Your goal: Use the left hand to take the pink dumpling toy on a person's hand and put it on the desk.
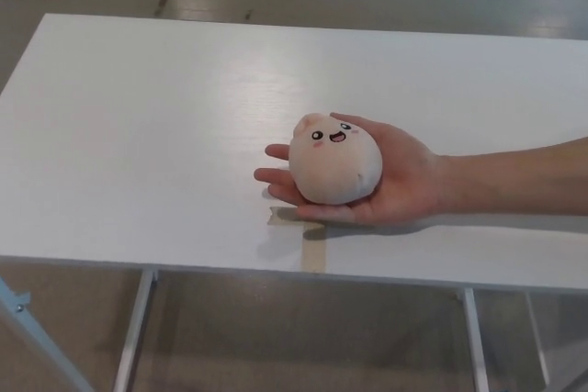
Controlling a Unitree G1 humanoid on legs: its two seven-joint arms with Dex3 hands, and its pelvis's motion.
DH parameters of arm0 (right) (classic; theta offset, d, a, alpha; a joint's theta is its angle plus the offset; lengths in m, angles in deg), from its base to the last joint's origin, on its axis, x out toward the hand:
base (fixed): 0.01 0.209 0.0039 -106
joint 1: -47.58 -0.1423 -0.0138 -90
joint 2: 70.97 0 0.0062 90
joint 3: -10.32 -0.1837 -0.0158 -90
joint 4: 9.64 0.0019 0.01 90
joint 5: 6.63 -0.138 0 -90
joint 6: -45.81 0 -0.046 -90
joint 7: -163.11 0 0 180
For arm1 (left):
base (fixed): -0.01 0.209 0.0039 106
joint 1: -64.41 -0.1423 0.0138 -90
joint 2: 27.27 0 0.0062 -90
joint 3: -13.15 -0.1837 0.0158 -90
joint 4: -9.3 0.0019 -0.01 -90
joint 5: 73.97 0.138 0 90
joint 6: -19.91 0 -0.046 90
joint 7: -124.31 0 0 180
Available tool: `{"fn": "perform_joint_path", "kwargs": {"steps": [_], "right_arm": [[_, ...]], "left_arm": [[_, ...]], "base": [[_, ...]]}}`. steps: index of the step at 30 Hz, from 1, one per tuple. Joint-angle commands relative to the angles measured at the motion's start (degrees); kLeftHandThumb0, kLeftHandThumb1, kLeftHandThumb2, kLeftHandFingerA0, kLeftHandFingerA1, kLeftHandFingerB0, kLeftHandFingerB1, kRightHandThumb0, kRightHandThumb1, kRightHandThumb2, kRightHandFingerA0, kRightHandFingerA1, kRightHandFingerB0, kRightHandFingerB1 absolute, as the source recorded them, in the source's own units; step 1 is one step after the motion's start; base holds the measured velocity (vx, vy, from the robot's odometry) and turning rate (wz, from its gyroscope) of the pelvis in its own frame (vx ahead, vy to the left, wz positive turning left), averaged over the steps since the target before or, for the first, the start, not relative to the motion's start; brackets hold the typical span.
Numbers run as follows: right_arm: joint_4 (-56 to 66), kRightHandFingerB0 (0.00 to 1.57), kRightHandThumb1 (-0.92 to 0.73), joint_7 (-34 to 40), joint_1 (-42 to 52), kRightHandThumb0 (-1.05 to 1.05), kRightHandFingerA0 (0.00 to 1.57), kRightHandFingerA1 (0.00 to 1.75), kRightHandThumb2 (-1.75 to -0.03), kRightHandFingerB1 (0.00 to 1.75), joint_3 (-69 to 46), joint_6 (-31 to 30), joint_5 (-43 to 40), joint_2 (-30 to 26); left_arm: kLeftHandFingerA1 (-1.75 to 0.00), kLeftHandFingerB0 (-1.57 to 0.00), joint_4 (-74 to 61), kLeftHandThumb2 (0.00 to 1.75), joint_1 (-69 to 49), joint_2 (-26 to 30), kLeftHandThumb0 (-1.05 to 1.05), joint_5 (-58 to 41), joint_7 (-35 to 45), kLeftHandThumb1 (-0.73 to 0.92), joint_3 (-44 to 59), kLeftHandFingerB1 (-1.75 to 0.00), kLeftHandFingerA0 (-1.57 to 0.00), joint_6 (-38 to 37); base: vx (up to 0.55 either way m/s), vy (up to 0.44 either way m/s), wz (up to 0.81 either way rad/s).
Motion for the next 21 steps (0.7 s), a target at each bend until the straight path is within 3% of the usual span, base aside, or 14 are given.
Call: {"fn": "perform_joint_path", "kwargs": {"steps": [1,9,10,11,12,13,15,16,21], "right_arm": [[-0.32,0.42,-0.44,-1.33,-0.57,-0.5,0.61,0.59,-0.79,0.52,0.18,-0.82,-0.5,-0.99],[-0.29,0.41,-0.44,-1.9,-0.62,-0.5,0.61,0.59,-0.79,0.51,0.36,-0.91,-0.45,-1.23],[-0.28,0.41,-0.44,-1.98,-0.62,-0.5,0.61,0.59,-0.79,0.51,0.43,-0.94,-0.39,-1.23],[-0.36,0.4,-0.44,-2.33,-0.65,-0.51,0.61,0.59,-0.79,0.51,0.72,-1.13,-0.12,-1.31],[-0.37,0.4,-0.44,-2.35,-0.65,-0.51,0.61,0.59,-0.79,0.51,0.74,-1.14,-0.1,-1.32],[-0.39,0.4,-0.44,-2.4,-0.63,-0.51,0.61,0.59,-0.79,0.51,0.72,-1.18,-0.13,-1.34],[-0.4,0.4,-0.44,-2.41,-0.8,-0.51,0.6,0.59,-0.79,0.51,0.62,-1.3,-0.3,-1.23],[-0.43,0.49,-0.54,-2.46,-0.85,-0.46,0.68,0.47,-0.56,0.4,0.63,-1.4,-0.31,-1.2],[-0.53,0.55,-0.55,-2.98,-1.2,-0.45,0.68,0.47,-0.57,0.42,1.0,-2.0,-0.2,-0.97]], "left_arm": [[-0.46,-0.29,-10.43,0.74,17.91,11.88,-0.63,-10.06,3.38,0.4,0.13,-0.41,-0.34,3.85],[-0.46,-0.31,-9.66,0.73,40.52,17.79,-0.64,-2.56,4.45,0.41,-14.73,-0.42,-0.33,17.43],[-0.38,-0.35,-9.61,0.56,42.73,18.15,-0.62,-1.75,4.86,0.46,-16.41,-0.33,-0.38,18.94],[-0.51,-0.21,-8.04,0.79,51.75,17.77,-0.56,2.74,6.98,0.38,-23.54,-0.41,-0.36,23.83],[-0.51,-0.21,-7.86,0.79,52.55,17.71,-0.56,3.13,7.14,0.38,-24.18,-0.41,-0.36,24.24],[-0.37,-0.31,-7.48,0.57,54.7,17.55,-0.62,4.15,7.67,0.46,-25.9,-0.32,-0.37,25.94],[-0.37,-0.3,-6.32,0.58,58.42,17.15,-0.64,5.72,8.79,0.46,-28.72,-0.32,-0.35,28.27],[-0.36,-0.3,-4.68,0.56,61.17,16.14,-0.59,7.36,9.67,0.49,-31.1,-0.31,-0.34,29.05],[-0.34,-0.26,4.09,0.55,71.38,11.49,-0.58,14.58,13.95,0.46,-41.02,-0.3,-0.29,31.12]], "base": [[0.0,0.0,0.0],[0.0,0.0,0.0],[0.0,0.0,0.0],[0.0,0.0,0.0],[0.0,0.0,0.0],[0.0,0.0,0.0],[0.0,0.0,0.0],[0.0,0.0,0.0],[0.0,0.0,0.0]]}}
